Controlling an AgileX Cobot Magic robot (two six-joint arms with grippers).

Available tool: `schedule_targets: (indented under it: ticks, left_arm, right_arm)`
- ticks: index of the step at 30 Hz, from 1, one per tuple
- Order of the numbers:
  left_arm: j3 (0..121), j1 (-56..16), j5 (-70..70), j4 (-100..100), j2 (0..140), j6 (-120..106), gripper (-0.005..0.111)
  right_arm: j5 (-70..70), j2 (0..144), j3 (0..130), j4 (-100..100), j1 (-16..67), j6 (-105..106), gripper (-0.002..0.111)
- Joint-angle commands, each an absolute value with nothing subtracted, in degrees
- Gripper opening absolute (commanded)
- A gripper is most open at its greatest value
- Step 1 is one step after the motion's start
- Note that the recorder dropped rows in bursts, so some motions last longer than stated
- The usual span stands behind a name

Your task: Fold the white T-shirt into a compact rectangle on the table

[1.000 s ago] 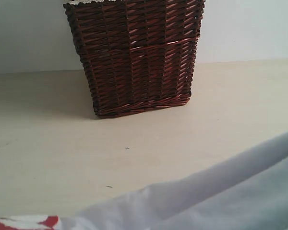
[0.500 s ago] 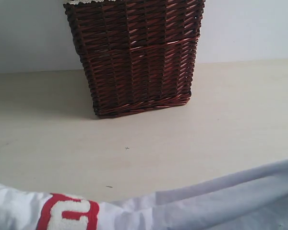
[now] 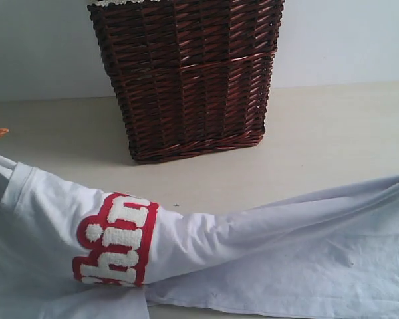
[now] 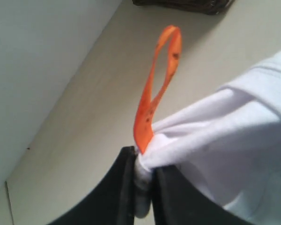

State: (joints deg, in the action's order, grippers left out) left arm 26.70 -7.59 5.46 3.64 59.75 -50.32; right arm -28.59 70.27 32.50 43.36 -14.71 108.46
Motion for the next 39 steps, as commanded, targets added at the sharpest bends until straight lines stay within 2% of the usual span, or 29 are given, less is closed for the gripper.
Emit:
schedule_targets:
  ticks: [1,4,7,8,11,12,14,16,18,20,22,23,24,25,26,29,34,36,37,39]
  left_arm:
    - [26.62,-7.44,-1.3,3.67,64.22,-51.43,0.0]
    - [26.62,-7.44,-3.8,3.67,65.84,-51.43,0.008]
    - [26.62,-7.44,-5.87,3.67,66.99,-51.43,0.028]
    - [26.62,-7.44,-9.56,3.67,67.72,-50.12,0.051]
    - [26.62,-7.44,-14.79,3.81,67.84,-46.37,0.086]
    - [26.62,-7.44,-15.51,3.81,67.84,-45.25,0.093]
    - [26.62,-7.44,-15.31,3.81,67.84,-45.0,0.1]
    - [26.62,-7.44,-15.82,3.81,67.59,-45.0,0.1]
    - [26.62,-7.44,-16.57,3.81,64.51,-44.91,0.1]
    - [26.62,-7.44,-14.42,3.81,58.87,-43.29,0.095]
    - [26.62,-7.44,-7.11,3.81,51.99,-41.37,0.073]
    - [26.62,-7.44,-4.89,3.81,46.58,-41.37,0.052]
    - [26.62,-7.44,-4.88,3.81,42.76,-41.37,0.034]
    - [26.62,-7.44,-6.08,3.81,38.05,-41.37,0.004]
    - [26.62,-7.44,-6.7,3.81,35.37,-41.53,0.001]
    - [26.62,-7.44,-5.07,3.92,26.16,-35.77,0.002]
    - [26.62,-7.2,14.88,4.7,14.86,-21.84,0.002]
    - [26.62,-7.12,23.97,4.7,12.62,-21.84,0.002]
    - [26.12,-7.12,29.51,4.7,11.56,-22.03,0.002]
    - [24.61,-7.12,29.69,4.7,11.16,-22.03,0.002]
  right_arm:
    - [-22.77,73.37,32.28,51.71,-14.99,113.12,0.001]
    - [-18.69,74.76,32.41,56.67,-14.99,113.26,0.01]
    - [-13.77,75.45,32.41,62.36,-14.99,113.36,0.025]
    - [-11.49,75.86,32.41,66.86,-14.99,113.36,0.036]
    - [-10.47,76.42,32.41,73.2,-14.99,113.36,0.058]
    - [-10.59,76.42,32.41,75.29,-14.99,113.25,0.066]
    - [-10.8,76.42,32.41,77.72,-14.99,113.25,0.075]
    - [-10.99,75.6,32.41,78.16,-14.99,113.4,0.078]
    - [-15.57,72.3,32.41,78.04,-14.99,113.4,0.076]
    - [-26.55,67.05,32.41,78.04,-14.99,113.19,0.068]
    - [-37.82,60.25,32.41,75.61,-14.99,112.13,0.048]
    - [-42.42,55.66,32.41,73.68,-14.99,112.13,0.028]
    - [-43.37,52.19,32.41,73.03,-14.99,112.13,0.015]
    - [-43.16,47.47,32.41,73.03,-14.99,110.98,0.0]
    - [-42.24,45.02,32.41,73.15,-14.99,109.84,0.001]
    - [-37.48,36.88,32.41,73.15,-14.99,100.55,0.0]
    - [-26.21,26.61,32.41,60.74,-15.12,67.86,0.001]
    - [-26.45,24.82,32.41,50.73,-15.12,55.78,0.005]
    - [-30.02,24.43,32.41,44.87,-15.12,39.87,0.011]
    - [-37.2,24.12,32.41,40.2,-15.12,22.16,0.017]
